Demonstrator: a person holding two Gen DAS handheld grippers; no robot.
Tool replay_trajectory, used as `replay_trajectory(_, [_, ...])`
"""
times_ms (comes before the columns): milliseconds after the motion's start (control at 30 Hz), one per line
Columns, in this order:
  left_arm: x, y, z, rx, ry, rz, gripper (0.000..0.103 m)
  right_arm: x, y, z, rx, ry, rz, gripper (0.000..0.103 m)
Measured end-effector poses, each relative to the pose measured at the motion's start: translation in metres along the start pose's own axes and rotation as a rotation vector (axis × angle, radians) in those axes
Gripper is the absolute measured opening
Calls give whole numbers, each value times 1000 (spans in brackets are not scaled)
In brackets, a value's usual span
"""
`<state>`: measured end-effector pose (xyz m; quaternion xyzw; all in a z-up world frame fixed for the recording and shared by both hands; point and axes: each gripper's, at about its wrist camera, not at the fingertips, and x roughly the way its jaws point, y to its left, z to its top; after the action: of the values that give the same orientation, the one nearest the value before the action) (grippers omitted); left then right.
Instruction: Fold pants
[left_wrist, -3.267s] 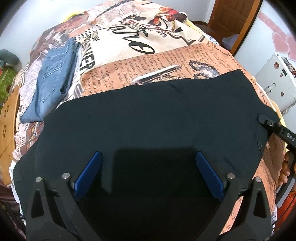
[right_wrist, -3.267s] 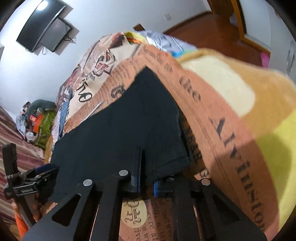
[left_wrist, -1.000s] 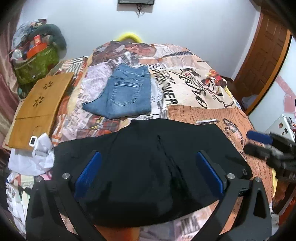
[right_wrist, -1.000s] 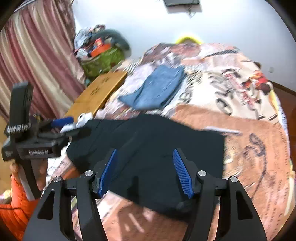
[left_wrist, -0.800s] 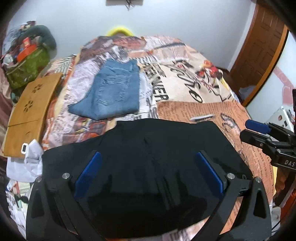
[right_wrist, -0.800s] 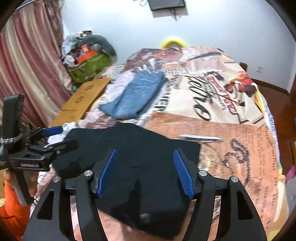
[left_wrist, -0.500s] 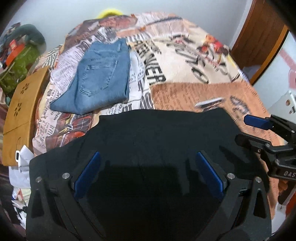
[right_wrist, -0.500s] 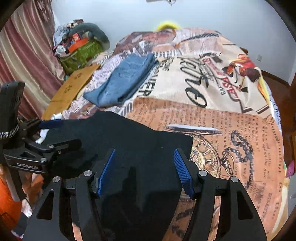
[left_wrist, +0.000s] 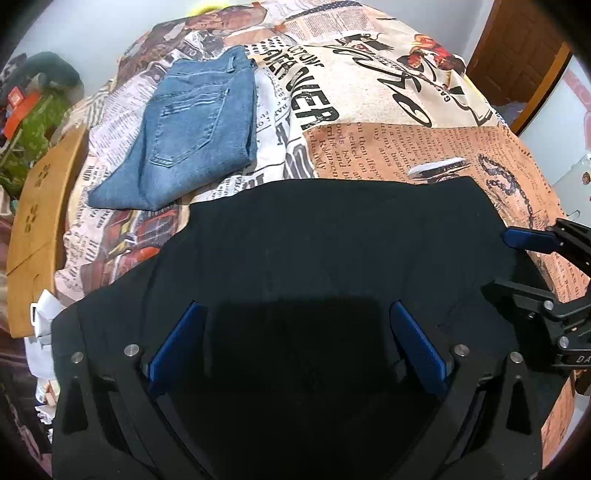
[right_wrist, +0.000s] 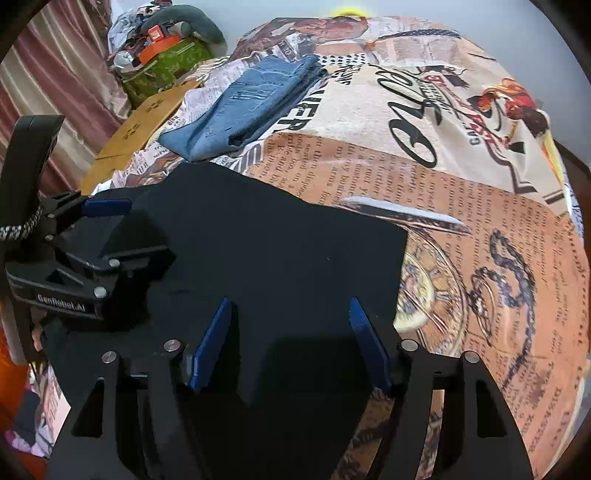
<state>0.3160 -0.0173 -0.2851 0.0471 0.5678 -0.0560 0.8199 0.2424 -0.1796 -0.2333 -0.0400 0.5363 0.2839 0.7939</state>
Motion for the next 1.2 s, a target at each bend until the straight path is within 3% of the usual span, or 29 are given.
replay_trajectory(367, [-23,-9,-23,45,-56,121,103,-25,-18,-35,100,-23,-42,74])
replay_trajectory(633, [-35,-4,-46,3,-64,102,103,-47,-23,-54,130,-56,-79,76])
replay_trajectory(933, [-64,5,-61,-46,-115,121,103,-72,-8,-48,106,-133,-92,76])
replay_trajectory(1200, [-115,45,-80,-165,-247,174,103,-90,31,-30,42,-221,-53,77])
